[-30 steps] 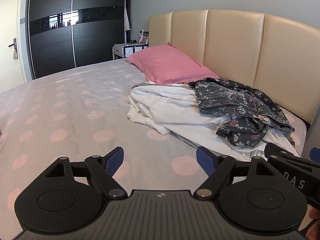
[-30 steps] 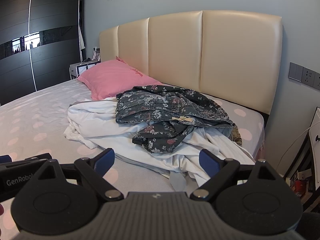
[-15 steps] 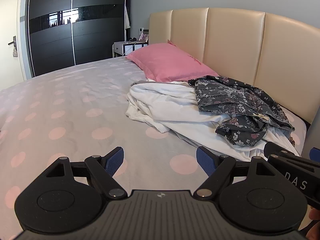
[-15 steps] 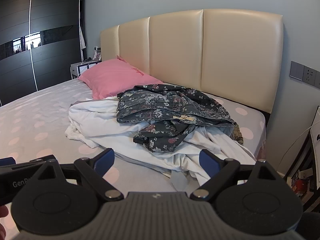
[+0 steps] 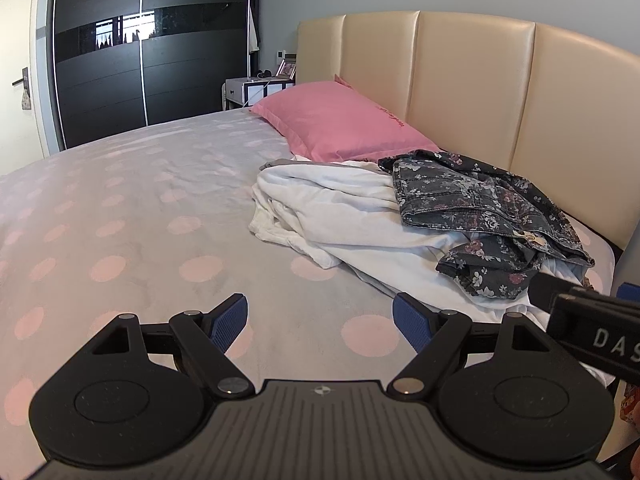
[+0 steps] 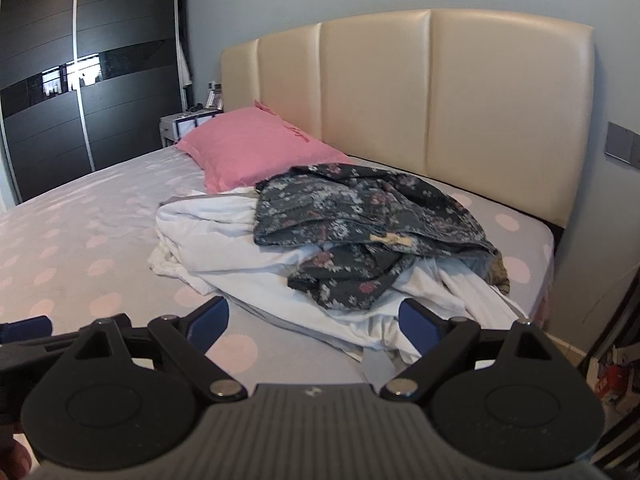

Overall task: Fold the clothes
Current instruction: 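Reach the right tool to the floral jeans and grasp the waistband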

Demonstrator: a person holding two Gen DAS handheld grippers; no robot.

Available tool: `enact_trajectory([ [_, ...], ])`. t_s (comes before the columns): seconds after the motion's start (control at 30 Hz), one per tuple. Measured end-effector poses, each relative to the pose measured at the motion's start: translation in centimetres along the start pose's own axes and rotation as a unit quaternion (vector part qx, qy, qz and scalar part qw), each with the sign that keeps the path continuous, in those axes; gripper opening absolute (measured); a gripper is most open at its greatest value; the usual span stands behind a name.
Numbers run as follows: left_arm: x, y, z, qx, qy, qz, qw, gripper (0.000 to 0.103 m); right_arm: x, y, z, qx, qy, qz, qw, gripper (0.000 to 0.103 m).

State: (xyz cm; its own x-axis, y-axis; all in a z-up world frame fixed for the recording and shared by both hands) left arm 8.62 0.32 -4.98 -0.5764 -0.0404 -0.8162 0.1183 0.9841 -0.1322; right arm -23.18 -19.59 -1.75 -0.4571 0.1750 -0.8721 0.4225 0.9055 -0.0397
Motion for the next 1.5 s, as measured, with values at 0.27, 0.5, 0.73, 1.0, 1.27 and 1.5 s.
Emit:
enact_trajectory([
  [0.27, -1.1, 1.5, 2.0, -0.007, 0.008, -0.002, 0.9999, 0.080, -2.7, 1.7, 3.9, -0.034, -0.006, -0.125, 0.992, 0.093],
  [0.5, -0.9, 3.0, 5.0, -0.015, 0.035, -0.005, 0.9993, 0.080, -3.5, 2.4, 10.8, -0.011, -0.012, -0.221, 0.975, 0.088],
  [0.73, 0.0, 5.2, 7.4, -0.024, 0.060, -0.013, 0.9978, 0.080, -3.3, 2.9, 19.9, 0.023, -0.043, -0.317, 0.947, 0.079],
  [1.0, 1.2, 8.3, 8.5, -0.039, 0.080, -0.029, 0.9956, 0.080, -4.1, 3.3, 24.5, 0.018, -0.055, -0.340, 0.939, 0.067],
  [1.27, 1.3, 10.4, 7.9, -0.045, 0.076, -0.048, 0.9950, 0.080, -6.6, 2.7, 24.8, -0.044, -0.028, -0.261, 0.964, 0.037],
  [1.5, 1.7, 12.3, 3.5, -0.069, 0.060, -0.049, 0.9946, 0.080, -7.8, 4.5, 20.5, -0.085, -0.044, -0.262, 0.960, 0.014],
])
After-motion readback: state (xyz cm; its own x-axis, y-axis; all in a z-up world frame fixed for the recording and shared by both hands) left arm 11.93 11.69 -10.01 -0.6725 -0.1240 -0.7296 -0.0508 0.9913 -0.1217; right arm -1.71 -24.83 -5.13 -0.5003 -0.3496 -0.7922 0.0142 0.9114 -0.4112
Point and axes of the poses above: each gripper's, at about its wrist camera, not at the fingertips, and z roughly the way its jaws point, y to its left, x to its underside, the point moved 7 cm from there along z, roughly the way its jaws point, and after that the axes turned 10 degrees about x, right-handed, at the moved point
